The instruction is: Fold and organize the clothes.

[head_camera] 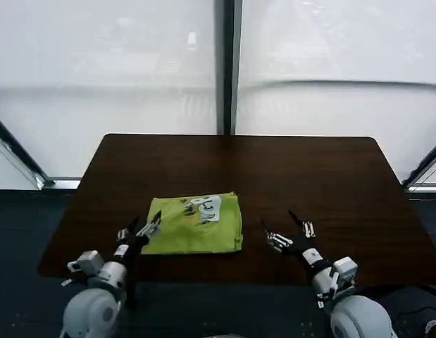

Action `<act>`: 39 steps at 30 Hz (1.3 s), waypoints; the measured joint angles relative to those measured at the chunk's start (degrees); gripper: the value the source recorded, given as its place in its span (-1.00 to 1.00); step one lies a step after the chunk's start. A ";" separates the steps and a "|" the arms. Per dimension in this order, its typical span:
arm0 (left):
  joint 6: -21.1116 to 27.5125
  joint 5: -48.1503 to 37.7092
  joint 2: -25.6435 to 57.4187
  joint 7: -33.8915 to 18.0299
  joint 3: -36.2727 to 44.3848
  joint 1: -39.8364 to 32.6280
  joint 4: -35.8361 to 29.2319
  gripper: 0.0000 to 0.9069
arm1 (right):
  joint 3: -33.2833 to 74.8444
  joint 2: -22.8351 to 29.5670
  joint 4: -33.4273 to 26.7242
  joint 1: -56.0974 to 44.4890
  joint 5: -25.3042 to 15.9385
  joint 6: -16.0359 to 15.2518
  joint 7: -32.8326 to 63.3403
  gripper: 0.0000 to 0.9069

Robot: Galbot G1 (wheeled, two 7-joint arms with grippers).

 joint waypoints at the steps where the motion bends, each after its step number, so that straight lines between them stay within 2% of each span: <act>1: -0.07 0.00 -0.22 0.04 0.04 0.14 0.07 0.94 | -0.03 0.00 0.00 0.01 0.00 0.00 0.01 0.94; 12: -0.49 -0.83 -1.82 0.06 0.14 0.78 0.90 0.94 | -0.40 -0.02 -0.09 0.29 -0.10 -0.03 0.03 0.94; 15: -0.47 -1.23 -2.26 0.07 0.21 0.64 0.99 0.59 | -0.31 -0.04 -0.01 0.34 -0.10 -0.05 0.07 0.94; 16: -0.39 -1.50 -2.46 0.07 0.23 0.52 1.00 0.01 | -0.30 -0.09 0.04 0.37 -0.10 -0.06 0.09 0.94; 17: -0.31 -1.72 -2.59 0.08 0.25 0.44 1.00 -0.44 | -0.30 -0.13 0.10 0.38 -0.10 -0.07 0.10 0.94; 19: -0.03 -2.67 -2.87 0.08 0.25 0.36 0.97 -0.76 | -0.29 -0.17 0.14 0.44 -0.11 -0.08 0.13 0.94; 22: 1.09 -4.59 -3.17 -0.21 0.16 0.35 0.59 -1.00 | -0.29 -0.17 0.14 0.48 -0.22 -0.09 0.17 0.94; 31: 3.07 -7.44 -3.53 -1.34 -0.09 0.35 -0.74 -1.00 | -0.39 0.33 0.08 0.34 -0.61 0.18 0.30 0.94; 39: 1.67 0.79 -0.24 -1.15 -3.28 -0.81 -2.73 -1.00 | -0.92 1.70 -1.37 0.63 -2.19 1.76 0.36 0.94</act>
